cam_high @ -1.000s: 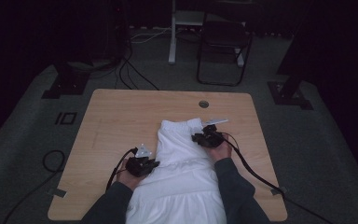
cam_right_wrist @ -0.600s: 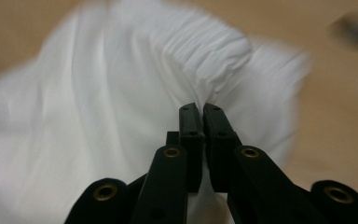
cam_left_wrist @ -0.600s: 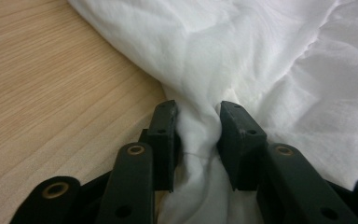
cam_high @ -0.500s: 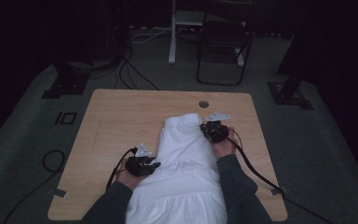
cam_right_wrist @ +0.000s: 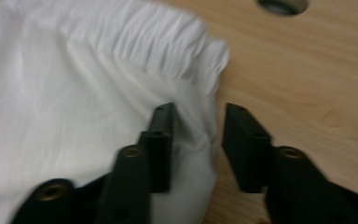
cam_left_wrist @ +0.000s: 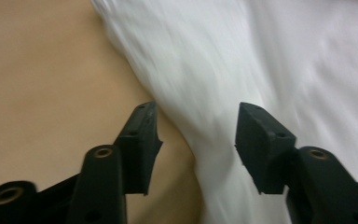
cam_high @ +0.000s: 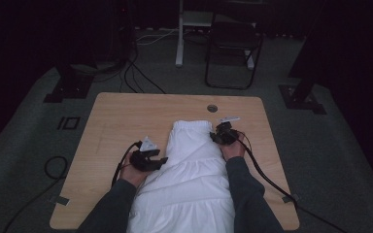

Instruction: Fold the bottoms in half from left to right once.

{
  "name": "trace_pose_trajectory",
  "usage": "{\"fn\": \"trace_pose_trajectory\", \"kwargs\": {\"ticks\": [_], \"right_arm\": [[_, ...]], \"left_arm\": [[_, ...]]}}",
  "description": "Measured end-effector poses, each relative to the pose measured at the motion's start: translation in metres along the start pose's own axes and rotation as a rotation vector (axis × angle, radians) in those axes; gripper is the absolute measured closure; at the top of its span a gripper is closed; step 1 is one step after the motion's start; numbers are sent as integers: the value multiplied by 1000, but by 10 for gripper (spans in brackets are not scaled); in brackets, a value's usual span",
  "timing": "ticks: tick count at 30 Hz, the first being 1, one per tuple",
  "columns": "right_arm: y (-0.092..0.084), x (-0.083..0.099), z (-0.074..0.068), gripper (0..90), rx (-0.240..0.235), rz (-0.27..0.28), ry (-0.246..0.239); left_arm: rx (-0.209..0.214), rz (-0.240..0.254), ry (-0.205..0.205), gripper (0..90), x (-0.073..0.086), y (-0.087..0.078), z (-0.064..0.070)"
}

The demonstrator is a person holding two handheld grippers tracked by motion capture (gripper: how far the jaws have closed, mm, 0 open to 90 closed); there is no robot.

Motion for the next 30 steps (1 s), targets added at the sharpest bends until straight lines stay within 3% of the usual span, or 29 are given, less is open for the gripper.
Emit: {"fn": "trace_pose_trajectory", "kwargs": {"ticks": [4, 7, 9, 12, 14, 17, 22, 24, 25, 27, 30], "right_arm": [[-5, -6, 0, 411, -83, 37, 30], [6, -8, -4, 327, -123, 14, 37], [15, -7, -4, 291, -101, -17, 41], [27, -4, -1, 249, -91, -48, 60], [30, -3, 0, 241, -81, -50, 63], [31, -3, -1, 240, -47, -53, 41], [32, -2, -4, 267, -17, -58, 7], [31, -2, -5, 316, 3, -64, -10], [30, -2, -6, 391, 0, -66, -12], [29, -2, -8, 483, -10, -70, -28], [28, -3, -8, 546, -7, -78, -16]], "left_arm": [[-11, 22, -86, 406, -32, 13, -20], [-18, -21, -139, 390, -44, 37, -33], [-40, -51, -165, 381, -49, 52, -41], [-38, -67, -203, 369, -53, 69, -47], [-28, -70, -207, 355, -53, 76, -47], [-19, -95, -190, 338, -50, 84, -43], [20, -83, -216, 325, -52, 84, -41], [38, -70, -229, 326, -53, 82, -41], [84, -23, -251, 325, -57, 76, -40], [121, 20, -256, 319, -62, 70, -38], [136, 18, -237, 275, -66, 73, -32]]}}
Point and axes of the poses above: each handheld gripper's, and its own axes: y roughly forward along the jaws, x roughly out of its underside, z roughly to its right, the point moved 7 cm from there along y, roughly forward along the jaws, and after that the axes turned 15 degrees about -z, right-handed, at the moved point
